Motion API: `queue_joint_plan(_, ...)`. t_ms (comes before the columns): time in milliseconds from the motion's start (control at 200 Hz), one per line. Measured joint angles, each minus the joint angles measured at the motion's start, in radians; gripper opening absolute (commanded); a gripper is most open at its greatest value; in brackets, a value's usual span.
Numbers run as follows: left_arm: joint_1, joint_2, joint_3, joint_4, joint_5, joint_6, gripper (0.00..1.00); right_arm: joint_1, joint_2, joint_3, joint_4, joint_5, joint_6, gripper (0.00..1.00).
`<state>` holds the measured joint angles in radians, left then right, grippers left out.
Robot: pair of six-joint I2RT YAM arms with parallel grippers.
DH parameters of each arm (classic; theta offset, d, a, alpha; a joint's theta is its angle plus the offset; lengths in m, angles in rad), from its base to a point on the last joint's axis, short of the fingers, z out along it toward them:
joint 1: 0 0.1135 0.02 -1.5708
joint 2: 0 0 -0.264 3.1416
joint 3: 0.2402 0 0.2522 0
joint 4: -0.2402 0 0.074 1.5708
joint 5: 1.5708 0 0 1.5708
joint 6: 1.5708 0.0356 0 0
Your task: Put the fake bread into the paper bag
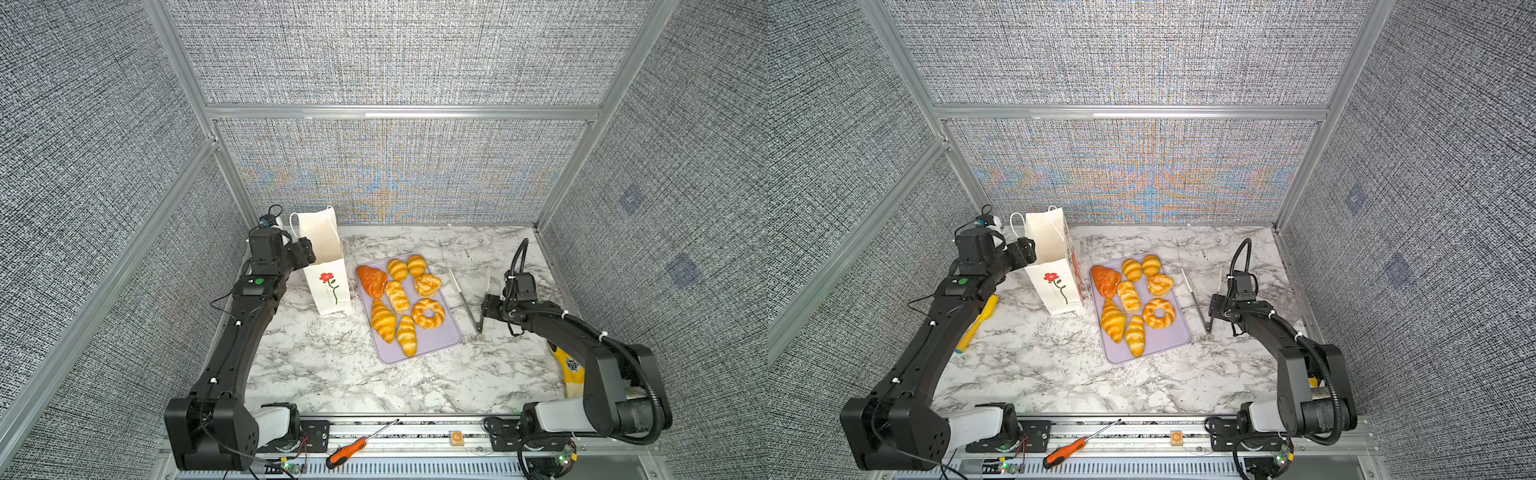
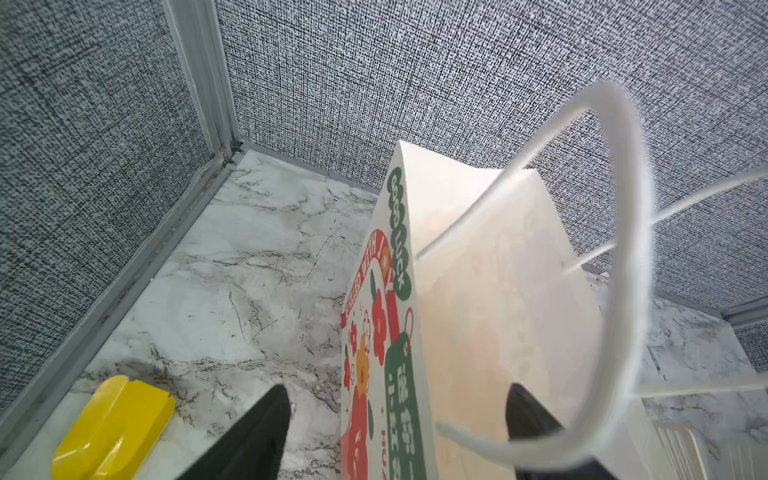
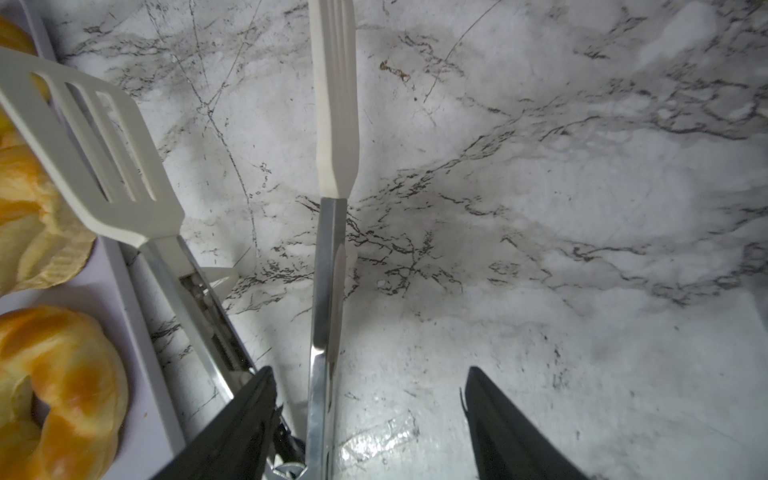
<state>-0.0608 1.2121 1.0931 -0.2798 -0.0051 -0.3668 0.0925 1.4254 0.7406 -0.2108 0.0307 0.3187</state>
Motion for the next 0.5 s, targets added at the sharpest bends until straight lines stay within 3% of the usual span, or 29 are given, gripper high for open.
queue_joint_plan(320,0.000,-0.184,-0.063,0.008,-0.096,0.019,0.93,0.004,0.104,0.071,0.012,-0.014,0.034,0.46)
queue_joint_plan(500,-0.036,-0.281,-0.108,0.004,-0.100,0.013,0.91,0.005,0.150,0.098,-0.006,-0.015,0.044,0.40)
